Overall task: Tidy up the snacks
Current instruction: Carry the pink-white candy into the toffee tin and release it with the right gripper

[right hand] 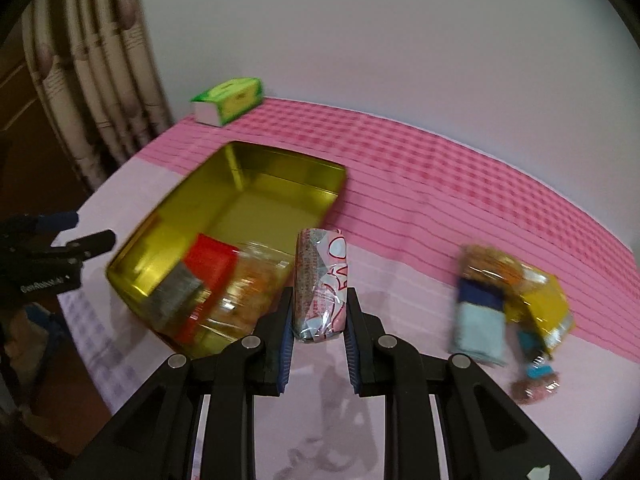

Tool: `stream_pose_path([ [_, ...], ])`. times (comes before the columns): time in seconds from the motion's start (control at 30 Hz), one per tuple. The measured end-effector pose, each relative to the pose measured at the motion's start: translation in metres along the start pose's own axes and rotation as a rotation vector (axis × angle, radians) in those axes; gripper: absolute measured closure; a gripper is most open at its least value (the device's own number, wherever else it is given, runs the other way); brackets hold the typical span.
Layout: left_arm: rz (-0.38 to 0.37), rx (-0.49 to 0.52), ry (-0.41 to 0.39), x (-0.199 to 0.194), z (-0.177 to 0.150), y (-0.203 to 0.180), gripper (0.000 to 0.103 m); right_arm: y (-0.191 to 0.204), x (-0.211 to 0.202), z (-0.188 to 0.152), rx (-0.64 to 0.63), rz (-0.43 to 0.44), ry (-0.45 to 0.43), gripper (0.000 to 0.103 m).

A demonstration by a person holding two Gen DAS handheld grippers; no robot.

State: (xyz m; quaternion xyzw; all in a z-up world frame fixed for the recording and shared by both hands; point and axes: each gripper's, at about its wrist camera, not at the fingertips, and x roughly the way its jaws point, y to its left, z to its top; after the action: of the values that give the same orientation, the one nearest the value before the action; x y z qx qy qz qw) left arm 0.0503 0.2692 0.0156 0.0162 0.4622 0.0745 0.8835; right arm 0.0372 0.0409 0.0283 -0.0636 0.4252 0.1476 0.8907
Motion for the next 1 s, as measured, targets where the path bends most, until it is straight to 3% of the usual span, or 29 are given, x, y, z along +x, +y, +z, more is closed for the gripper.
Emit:
stream_pose_path([
  [0.63,-0.006,-0.132,0.029,0.007,0.002,0.025,0.025,0.059,0.048,0.008,-0.114,0.077,0.066,0.083],
  [1.0,-0.015,-0.109,0.030,0.009,0.002,0.020,0.025,0.070,0.071,0.003,-0.121,0.070,0.106,0.083],
])
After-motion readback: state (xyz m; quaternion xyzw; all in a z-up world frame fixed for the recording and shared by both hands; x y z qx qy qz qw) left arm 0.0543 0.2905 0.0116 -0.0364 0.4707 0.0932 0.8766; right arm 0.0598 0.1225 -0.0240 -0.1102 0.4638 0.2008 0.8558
